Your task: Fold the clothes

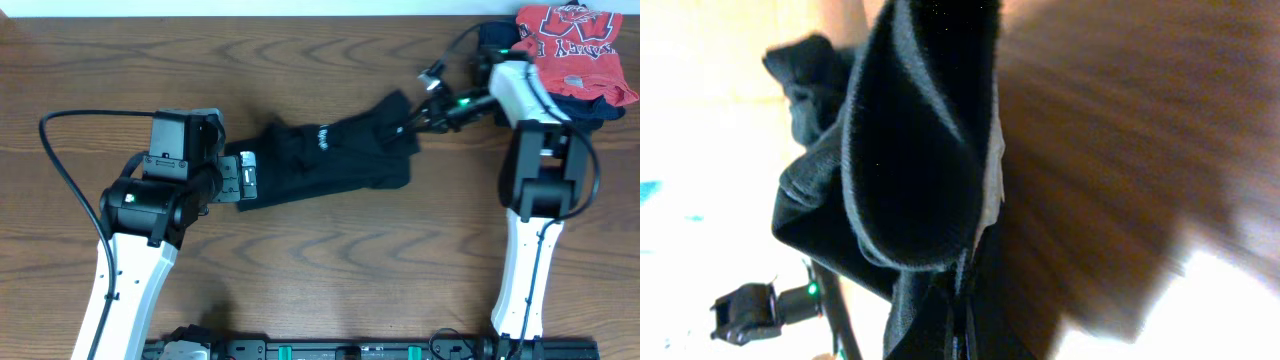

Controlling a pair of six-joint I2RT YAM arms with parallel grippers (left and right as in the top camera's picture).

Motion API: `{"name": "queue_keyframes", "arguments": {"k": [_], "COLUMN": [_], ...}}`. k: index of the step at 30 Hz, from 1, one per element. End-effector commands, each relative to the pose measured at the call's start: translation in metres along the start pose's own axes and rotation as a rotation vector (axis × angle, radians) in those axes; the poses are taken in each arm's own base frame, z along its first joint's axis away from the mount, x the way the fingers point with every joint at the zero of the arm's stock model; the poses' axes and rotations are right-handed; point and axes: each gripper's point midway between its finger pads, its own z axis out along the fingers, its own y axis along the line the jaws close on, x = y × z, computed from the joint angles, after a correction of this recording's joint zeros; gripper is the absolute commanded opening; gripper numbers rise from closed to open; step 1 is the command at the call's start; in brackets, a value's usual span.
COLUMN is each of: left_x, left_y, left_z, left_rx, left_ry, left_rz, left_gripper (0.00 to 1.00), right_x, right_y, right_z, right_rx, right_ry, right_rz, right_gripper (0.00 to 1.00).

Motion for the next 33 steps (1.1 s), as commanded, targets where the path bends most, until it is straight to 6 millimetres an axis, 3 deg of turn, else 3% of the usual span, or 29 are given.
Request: {"name": "queue_keyframes", "arguments": {"k": [1,7,10,13,17,27,33], "left_x": [-0.004,-0.007,-0.009,-0.015,-0.021,-0.019,-0.021], "left_y": [0.005,0.011,0.033,0.065,0.092,0.138,0.151], "left_z": [0.001,0.003,0.000,-0.009,-0.016,-0.026,-0.030], "left_rx": [-0.033,-0.071,-0.198,-0.382,-0.477,-0.557,-0.577], "left_ry": [-0.004,-0.010,-0.024,-0.051,-0.073,-0.096,-0.123], "left_rz": [0.010,0.010,0.063,0.068,0.018,-0.184,-0.268], "left_gripper": [0.98,0.98,0.98,0.98,0.98,0.98,0.98], "right_x": [-0.015,-0.011,-0.010,-0.007,-0.002,0.014,0.025], "right_y": [0.023,0.058,0.090,0.124,0.154,0.209,0.220], "right_z": [-0.045,-0.076,-0.081,-0.072,-0.039,0.072,0.125], "right_rx": [0.049,0.137,0.152,0.150,0.197,0.284,0.405], "right_ry": [-0.091,-0.117,-0.127,-0.117,-0.062,0.052,0.057], "right_rz": [-0.100,-0.167,-0.232,-0.295,-0.354,-0.475,-0.540], "right_gripper": [0.01,0.01,0.01,0.01,0.01,0.01,0.01]}}
